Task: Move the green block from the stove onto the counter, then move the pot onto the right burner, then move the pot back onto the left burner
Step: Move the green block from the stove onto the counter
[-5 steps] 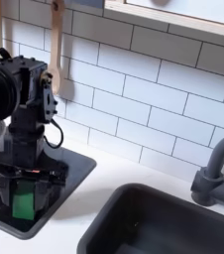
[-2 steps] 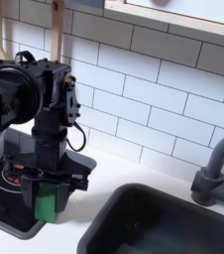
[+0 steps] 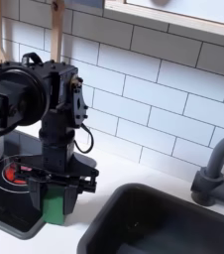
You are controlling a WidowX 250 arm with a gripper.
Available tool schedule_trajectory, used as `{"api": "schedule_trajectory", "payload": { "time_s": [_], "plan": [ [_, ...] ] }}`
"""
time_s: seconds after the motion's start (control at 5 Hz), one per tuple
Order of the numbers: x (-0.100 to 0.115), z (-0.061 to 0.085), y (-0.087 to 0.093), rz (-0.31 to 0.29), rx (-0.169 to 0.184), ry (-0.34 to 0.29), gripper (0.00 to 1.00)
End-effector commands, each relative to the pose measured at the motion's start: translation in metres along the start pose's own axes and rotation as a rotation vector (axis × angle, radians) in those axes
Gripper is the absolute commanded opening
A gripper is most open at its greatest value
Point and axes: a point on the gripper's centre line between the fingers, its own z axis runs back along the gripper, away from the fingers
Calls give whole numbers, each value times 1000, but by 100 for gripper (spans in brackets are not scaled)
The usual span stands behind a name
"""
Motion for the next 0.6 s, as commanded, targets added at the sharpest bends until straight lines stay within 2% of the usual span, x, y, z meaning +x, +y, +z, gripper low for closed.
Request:
{"api": "schedule_trajectory", "payload": {
  "time_s": [0.0, 0.2, 0.4],
  "plan": [
    [-6, -7, -8, -31, 6, 13, 0],
    [-6, -8, -9, -31, 7, 12, 0],
    [-6, -7, -9, -26, 8, 8, 98]
  ]
}}
